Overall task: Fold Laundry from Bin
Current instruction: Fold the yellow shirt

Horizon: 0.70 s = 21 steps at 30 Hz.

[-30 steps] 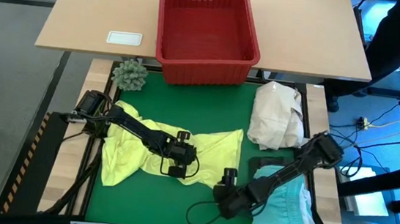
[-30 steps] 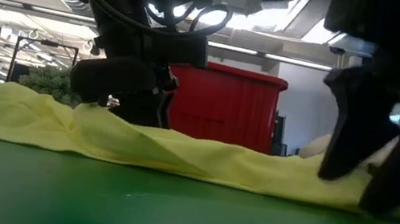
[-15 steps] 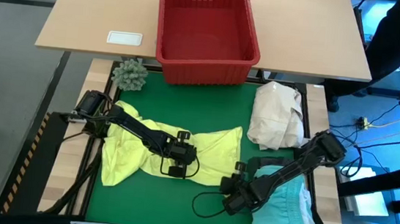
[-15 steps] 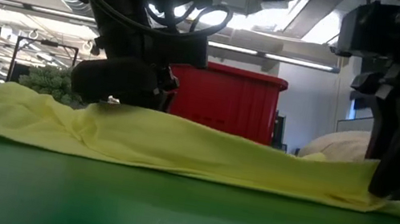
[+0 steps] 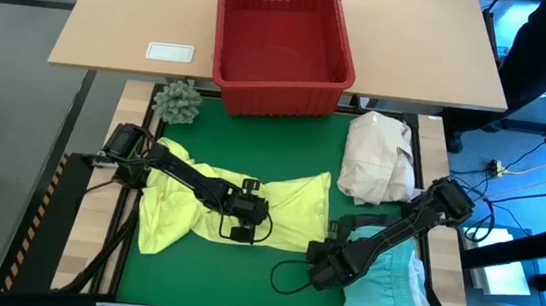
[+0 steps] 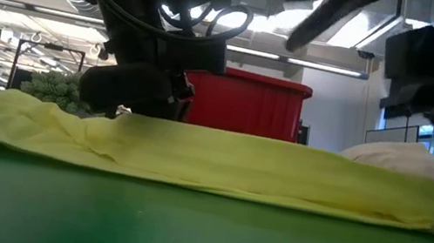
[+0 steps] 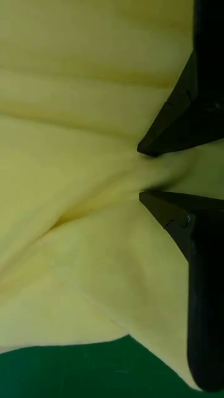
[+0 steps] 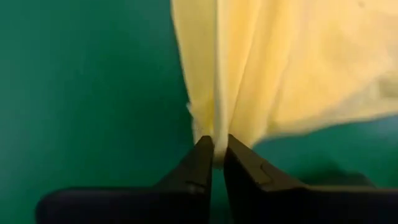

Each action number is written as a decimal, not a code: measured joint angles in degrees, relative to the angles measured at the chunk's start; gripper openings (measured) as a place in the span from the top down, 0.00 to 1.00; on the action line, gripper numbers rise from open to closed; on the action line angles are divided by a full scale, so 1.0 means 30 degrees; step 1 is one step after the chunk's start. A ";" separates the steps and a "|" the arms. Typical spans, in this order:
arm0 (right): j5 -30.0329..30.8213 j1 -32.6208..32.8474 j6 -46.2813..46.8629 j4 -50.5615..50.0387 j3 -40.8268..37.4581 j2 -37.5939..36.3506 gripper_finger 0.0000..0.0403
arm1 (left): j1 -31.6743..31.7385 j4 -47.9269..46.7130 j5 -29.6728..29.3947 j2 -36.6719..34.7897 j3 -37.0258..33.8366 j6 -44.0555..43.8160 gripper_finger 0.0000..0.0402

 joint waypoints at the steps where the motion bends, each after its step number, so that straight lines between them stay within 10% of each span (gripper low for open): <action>1: 0.0020 0.0007 0.0033 -0.0695 0.0265 0.0000 0.90 | 0.0006 0.0003 0.0000 0.0000 0.0000 -0.0007 0.73; 11: 0.3821 0.0007 0.0428 -0.6006 0.4126 -0.0015 0.88 | 0.0006 -0.0004 -0.0029 0.0000 0.0000 0.0000 0.73; 21: 0.2658 0.0015 -0.0549 -0.1464 0.3067 -0.0007 0.88 | 0.0006 -0.0012 -0.0036 0.0000 0.0007 0.0000 0.73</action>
